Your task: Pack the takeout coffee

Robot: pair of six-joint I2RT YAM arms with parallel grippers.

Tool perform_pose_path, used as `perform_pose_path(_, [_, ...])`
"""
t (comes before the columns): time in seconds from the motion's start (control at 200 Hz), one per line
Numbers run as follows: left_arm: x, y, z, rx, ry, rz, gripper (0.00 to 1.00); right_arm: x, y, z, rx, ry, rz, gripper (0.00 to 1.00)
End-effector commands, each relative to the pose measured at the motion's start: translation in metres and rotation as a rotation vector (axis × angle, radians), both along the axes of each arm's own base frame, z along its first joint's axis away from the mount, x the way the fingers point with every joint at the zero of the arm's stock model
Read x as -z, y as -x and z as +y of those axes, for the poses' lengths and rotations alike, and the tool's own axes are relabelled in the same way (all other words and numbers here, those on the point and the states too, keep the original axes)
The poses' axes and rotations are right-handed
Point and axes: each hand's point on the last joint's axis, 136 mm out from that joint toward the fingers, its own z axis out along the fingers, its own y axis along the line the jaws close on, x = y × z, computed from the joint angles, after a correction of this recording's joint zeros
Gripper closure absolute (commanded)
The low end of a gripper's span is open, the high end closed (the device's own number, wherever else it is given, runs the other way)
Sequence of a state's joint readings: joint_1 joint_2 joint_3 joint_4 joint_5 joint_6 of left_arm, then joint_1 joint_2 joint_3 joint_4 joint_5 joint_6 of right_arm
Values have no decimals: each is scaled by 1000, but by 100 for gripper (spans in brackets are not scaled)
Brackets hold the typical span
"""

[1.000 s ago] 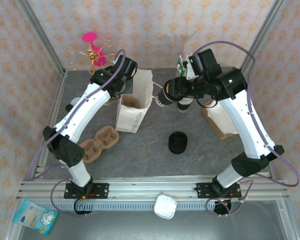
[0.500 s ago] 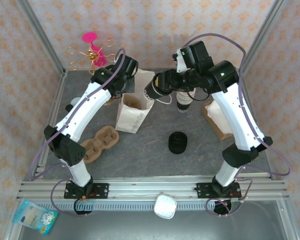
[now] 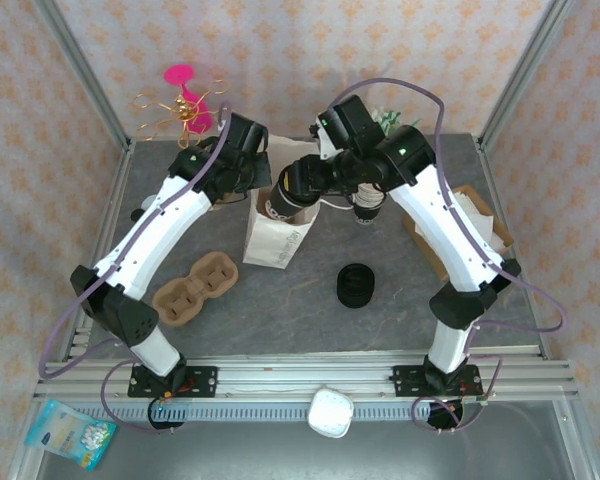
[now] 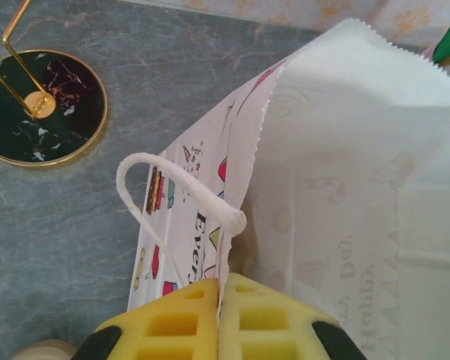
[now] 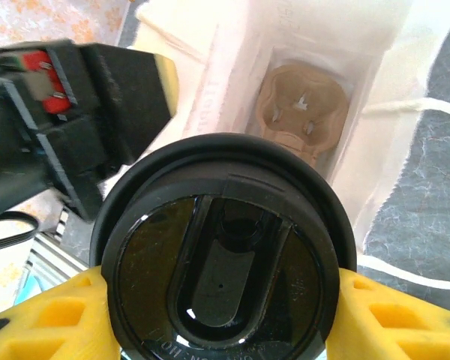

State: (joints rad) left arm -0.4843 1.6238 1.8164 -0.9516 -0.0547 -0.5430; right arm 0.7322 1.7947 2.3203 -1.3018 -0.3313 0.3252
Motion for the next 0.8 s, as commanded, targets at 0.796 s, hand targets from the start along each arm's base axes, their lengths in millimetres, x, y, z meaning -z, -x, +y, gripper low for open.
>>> perform_pose_path(0.796, [15, 38, -21, -120, 370, -55, 100, 107, 21, 10, 36, 346, 88, 46])
